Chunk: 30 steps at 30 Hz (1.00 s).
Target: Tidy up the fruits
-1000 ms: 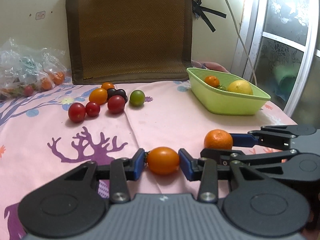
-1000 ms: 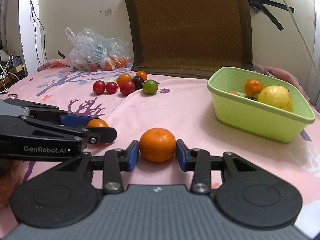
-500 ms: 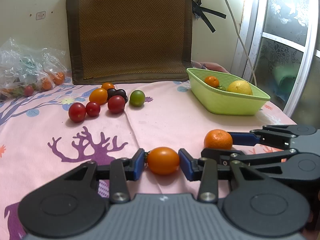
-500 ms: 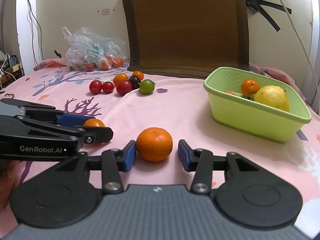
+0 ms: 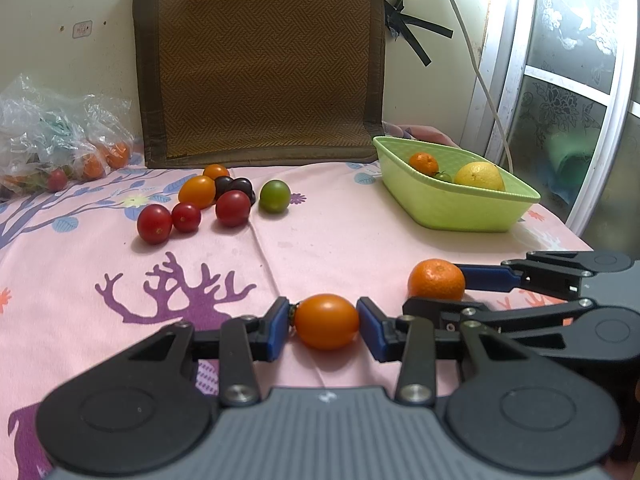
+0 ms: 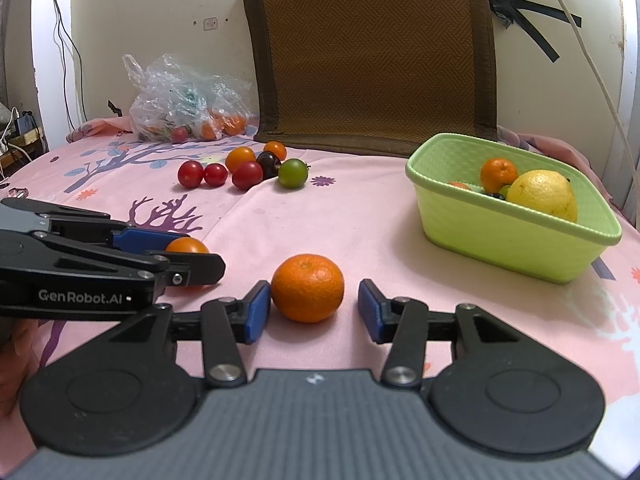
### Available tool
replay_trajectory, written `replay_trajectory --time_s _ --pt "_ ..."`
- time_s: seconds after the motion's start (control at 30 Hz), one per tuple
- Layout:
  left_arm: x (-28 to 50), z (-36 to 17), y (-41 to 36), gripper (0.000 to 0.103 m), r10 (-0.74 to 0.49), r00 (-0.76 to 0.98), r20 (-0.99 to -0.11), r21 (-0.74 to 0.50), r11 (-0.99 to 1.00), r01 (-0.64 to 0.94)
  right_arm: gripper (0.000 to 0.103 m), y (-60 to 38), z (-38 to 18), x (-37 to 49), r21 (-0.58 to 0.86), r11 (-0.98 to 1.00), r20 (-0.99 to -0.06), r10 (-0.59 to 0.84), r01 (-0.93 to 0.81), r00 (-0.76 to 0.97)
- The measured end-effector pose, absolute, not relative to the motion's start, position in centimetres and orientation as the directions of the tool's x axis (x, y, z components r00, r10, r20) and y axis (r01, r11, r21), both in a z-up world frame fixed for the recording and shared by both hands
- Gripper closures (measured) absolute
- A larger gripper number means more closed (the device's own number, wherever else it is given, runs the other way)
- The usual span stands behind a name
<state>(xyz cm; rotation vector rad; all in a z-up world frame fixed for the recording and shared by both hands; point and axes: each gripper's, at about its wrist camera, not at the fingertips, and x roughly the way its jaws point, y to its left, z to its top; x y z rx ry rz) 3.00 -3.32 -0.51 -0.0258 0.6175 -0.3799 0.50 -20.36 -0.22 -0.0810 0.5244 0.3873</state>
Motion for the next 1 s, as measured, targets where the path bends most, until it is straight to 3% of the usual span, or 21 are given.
replay_trajectory --time_s 1.0 --pt "2.98 -0.53 -3.36 0.065 -0.353 0.751 -0.559 -0.136 0.932 0.336 0.048 -20.47 -0.27 0.12 0.026 0.923 -0.503 0.344 -0.384 0.793"
